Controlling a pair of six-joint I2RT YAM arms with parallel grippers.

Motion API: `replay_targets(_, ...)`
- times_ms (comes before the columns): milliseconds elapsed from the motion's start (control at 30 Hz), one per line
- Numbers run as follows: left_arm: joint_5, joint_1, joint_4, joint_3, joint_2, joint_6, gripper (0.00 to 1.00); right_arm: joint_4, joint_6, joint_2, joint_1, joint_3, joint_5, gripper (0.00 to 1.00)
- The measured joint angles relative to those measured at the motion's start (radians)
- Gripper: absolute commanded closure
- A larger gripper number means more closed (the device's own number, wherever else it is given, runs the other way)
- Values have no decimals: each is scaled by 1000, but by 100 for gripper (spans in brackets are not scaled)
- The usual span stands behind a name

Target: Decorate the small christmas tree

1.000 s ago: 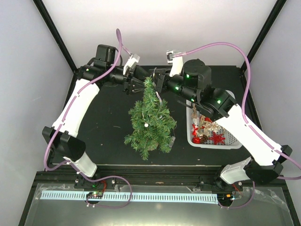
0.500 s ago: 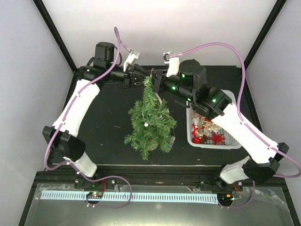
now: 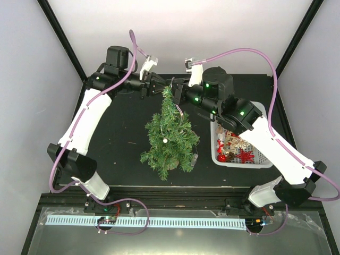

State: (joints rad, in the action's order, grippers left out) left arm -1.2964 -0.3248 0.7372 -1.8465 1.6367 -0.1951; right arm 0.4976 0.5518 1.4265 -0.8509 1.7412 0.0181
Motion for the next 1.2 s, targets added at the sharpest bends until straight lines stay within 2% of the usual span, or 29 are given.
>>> replay_targets(367,119,0,130,-133,17,-80,98,-1,8,-30,0,-59,-16,82)
replay_targets(633,201,0,168,-204,26,-98,98,3,19,-91,0,-110,-53,63)
replay_targets(933,288,5,241,-246,26,-138,98,3,25,-191,0,-156,-105,60)
replay_targets(1200,306,80,379,-272,23,-208,98,7,25,-267,0,-208,-131,60)
